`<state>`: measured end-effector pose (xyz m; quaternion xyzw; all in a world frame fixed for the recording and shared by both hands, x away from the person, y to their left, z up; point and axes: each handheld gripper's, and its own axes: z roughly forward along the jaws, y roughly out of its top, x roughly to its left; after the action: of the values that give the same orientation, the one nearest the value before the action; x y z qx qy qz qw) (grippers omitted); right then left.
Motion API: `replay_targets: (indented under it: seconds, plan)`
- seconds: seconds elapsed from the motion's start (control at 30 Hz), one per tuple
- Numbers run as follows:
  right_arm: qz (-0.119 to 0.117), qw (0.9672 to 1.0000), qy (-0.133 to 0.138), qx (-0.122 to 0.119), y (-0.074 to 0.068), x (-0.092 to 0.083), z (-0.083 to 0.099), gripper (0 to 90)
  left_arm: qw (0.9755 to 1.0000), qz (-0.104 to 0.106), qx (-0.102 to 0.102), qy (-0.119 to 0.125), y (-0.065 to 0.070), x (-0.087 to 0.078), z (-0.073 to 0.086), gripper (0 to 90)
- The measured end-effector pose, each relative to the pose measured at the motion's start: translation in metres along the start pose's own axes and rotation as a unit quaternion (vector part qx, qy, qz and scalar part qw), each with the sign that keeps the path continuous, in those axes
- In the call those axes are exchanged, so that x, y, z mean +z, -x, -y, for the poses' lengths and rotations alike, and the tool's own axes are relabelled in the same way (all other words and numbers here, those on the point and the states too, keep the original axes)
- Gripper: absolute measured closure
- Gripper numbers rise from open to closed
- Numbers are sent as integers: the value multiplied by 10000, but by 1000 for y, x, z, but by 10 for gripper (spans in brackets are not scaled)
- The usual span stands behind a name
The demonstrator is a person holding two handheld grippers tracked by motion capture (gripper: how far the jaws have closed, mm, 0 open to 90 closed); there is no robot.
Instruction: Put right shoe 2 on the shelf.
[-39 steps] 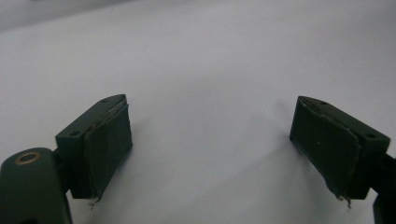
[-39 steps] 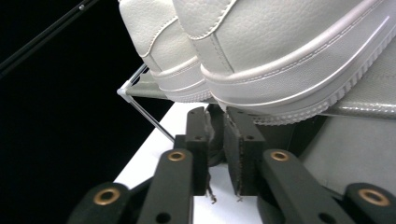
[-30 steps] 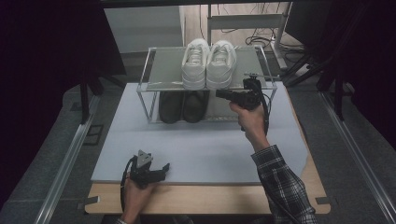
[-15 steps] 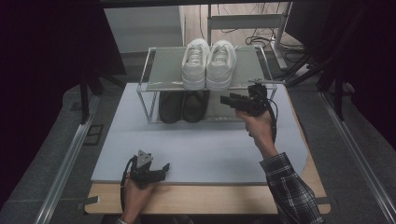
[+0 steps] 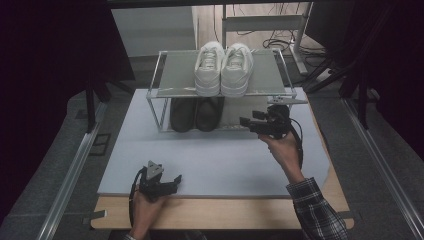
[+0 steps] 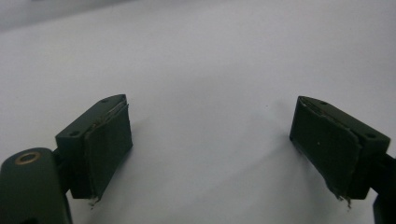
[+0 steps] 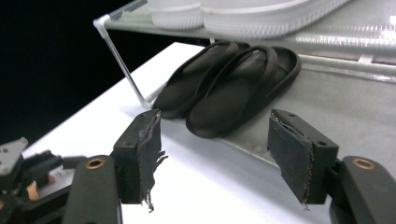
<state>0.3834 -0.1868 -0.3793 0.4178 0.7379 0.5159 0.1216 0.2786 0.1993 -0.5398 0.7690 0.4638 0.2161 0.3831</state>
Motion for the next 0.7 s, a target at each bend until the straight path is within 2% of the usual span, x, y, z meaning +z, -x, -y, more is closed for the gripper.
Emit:
replay_targets:
  seconds: [0.5, 0.7]
  plan:
    - [92, 9992, -156, -343, -1, -6, 39, 220, 10000, -3, -30, 13, 0, 0, 0, 123]
    - [206, 9984, -225, -467, 0, -9, 54, 157, 10000, -6, -15, 15, 0, 0, 0, 123]
